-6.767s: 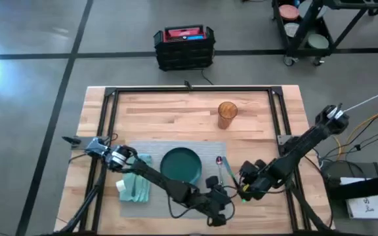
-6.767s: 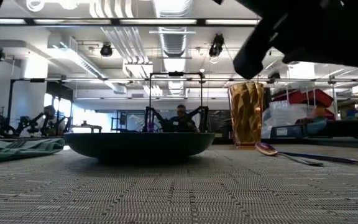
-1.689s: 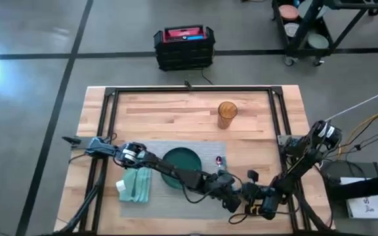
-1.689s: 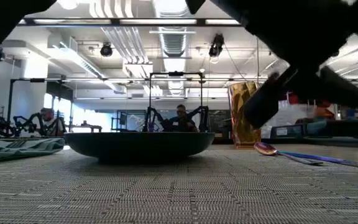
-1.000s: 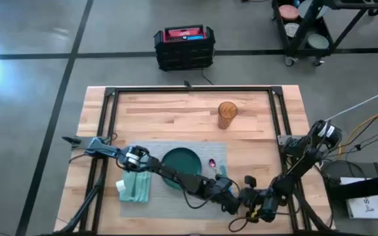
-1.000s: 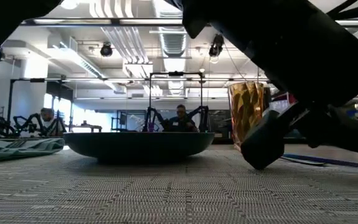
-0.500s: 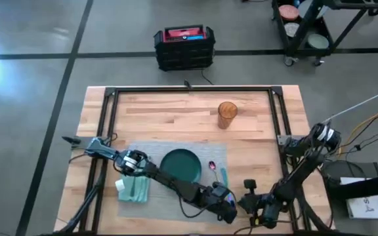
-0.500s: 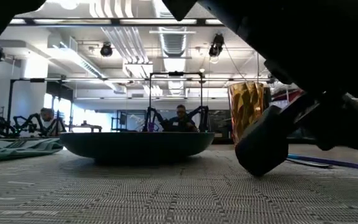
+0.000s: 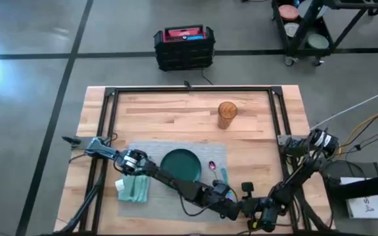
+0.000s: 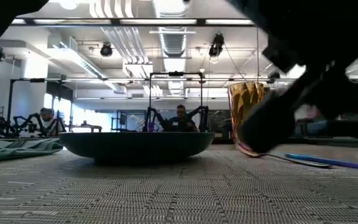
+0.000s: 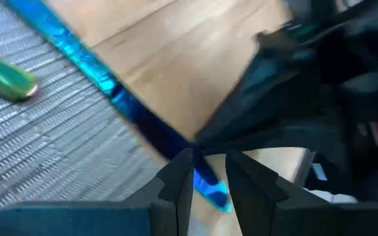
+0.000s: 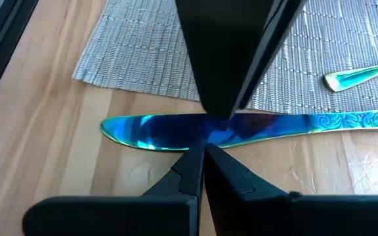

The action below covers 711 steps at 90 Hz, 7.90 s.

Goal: Set table place
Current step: Put the table knife to the right side of the dark green plate on the table mat

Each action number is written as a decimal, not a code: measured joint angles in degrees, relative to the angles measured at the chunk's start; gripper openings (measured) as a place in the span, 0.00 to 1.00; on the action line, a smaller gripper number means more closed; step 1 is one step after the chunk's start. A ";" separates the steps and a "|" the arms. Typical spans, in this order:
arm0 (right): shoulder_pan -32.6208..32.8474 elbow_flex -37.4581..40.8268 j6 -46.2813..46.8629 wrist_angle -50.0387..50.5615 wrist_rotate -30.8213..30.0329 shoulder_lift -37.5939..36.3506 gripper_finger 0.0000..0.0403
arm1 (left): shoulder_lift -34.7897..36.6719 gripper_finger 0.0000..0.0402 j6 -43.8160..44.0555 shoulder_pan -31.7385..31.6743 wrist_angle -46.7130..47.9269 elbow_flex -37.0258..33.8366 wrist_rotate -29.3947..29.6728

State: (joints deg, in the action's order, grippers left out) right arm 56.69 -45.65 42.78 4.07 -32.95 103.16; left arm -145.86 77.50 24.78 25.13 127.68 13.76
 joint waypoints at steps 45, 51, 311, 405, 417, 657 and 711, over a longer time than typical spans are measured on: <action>0.00 0.04 0.45 0.28 -0.06 0.08 0.00 | -4.87 0.19 5.90 0.19 3.62 5.41 -4.02; 0.00 0.04 0.63 0.29 -0.07 0.08 0.00 | -5.06 0.19 6.06 0.04 3.37 5.46 -4.23; -0.47 0.43 -3.01 -4.87 -2.57 3.11 0.00 | -6.14 0.13 4.38 -0.81 -3.61 2.91 -4.06; 4.01 0.57 -2.53 11.52 2.16 -16.52 0.00 | -0.80 0.00 -9.45 0.70 1.32 2.69 0.94; 4.62 0.48 -2.75 14.96 2.13 -21.76 0.00 | 0.21 0.00 -11.77 0.95 2.08 2.69 0.88; -6.23 1.20 4.68 22.78 14.49 -19.76 0.00 | 11.98 0.07 -43.19 0.74 29.23 2.45 3.59; -8.86 1.03 28.90 9.87 12.38 -19.50 0.00 | 16.42 0.45 -30.96 10.27 64.68 1.38 19.01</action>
State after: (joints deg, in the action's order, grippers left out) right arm 47.83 -44.62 71.69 13.94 -20.57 83.66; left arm -129.45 46.53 35.05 89.81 129.06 32.76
